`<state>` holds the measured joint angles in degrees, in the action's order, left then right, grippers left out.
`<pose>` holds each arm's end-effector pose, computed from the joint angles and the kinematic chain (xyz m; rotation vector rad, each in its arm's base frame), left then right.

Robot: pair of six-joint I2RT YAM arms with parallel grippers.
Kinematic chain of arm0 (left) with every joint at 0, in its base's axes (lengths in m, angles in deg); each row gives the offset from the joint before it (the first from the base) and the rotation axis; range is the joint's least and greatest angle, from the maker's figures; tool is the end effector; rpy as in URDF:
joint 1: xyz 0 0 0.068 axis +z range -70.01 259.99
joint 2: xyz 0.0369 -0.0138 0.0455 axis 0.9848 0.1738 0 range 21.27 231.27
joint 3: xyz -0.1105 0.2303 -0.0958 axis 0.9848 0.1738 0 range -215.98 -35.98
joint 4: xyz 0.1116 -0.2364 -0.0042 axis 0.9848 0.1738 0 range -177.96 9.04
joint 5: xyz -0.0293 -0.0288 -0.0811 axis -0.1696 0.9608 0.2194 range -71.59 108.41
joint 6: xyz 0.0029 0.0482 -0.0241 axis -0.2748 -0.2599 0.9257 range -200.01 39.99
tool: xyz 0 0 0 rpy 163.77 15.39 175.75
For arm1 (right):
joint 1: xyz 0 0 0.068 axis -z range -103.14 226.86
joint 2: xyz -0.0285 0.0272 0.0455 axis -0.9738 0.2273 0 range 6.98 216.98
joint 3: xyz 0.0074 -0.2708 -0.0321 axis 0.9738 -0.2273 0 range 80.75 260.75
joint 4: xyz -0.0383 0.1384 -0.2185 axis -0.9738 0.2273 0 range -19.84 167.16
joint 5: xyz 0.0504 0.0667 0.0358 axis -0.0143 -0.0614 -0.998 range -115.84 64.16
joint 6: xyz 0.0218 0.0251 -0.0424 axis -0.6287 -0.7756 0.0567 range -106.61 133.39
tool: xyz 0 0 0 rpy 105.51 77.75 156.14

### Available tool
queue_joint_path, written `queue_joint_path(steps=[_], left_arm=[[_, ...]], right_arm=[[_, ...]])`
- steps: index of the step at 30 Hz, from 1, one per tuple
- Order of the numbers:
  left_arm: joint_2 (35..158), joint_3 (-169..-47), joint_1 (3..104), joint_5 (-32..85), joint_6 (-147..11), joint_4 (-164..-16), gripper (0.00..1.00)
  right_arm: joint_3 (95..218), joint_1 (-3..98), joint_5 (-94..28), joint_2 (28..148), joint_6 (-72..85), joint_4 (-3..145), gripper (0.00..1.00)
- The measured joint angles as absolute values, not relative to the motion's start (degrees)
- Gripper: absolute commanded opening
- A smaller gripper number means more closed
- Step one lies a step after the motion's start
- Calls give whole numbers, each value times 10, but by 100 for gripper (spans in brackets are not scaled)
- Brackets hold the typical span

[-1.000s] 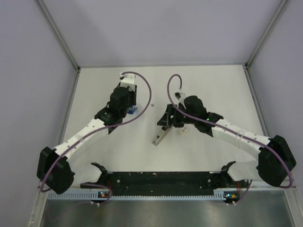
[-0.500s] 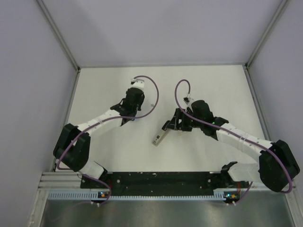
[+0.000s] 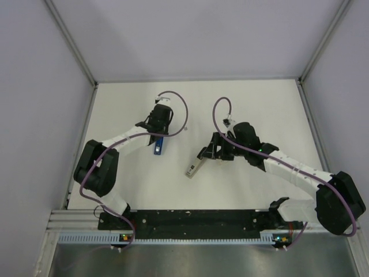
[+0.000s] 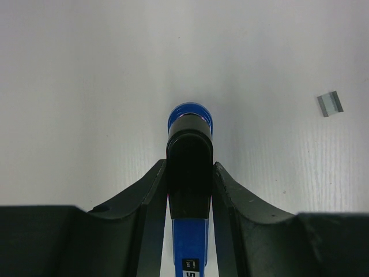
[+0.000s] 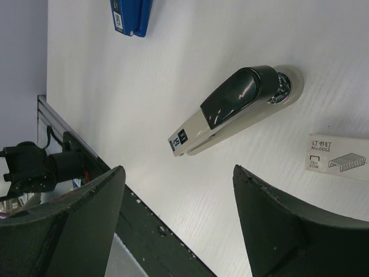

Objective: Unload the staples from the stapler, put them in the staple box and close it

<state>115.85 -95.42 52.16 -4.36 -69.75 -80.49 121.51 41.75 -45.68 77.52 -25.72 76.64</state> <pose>0.3200 -0.1533 0.2123 0.1464 2.2424 0.1054 0.2067 0.1601 0.2293 -0.1274 2.3833 1.0581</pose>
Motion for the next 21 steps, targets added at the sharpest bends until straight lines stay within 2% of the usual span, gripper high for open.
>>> queue_joint_path(steps=[4,6,8,10,17,21], left_arm=[[1180,-976,538,-28,-689,-774,37],[1187,-983,540,-21,-689,-766,48],[1188,-985,540,-16,-689,-762,56],[1188,-988,540,-7,-690,-759,63],[1161,-1015,539,21,-690,-710,72],[1094,-1017,527,60,-695,-692,73]], right_arm=[[1215,417,-456,776,-256,767,81],[1215,417,-456,776,-255,767,89],[1215,417,-456,776,-251,768,99],[1215,418,-455,776,-243,772,99],[1233,419,-431,773,-208,810,99],[1249,424,-362,737,-197,849,99]])
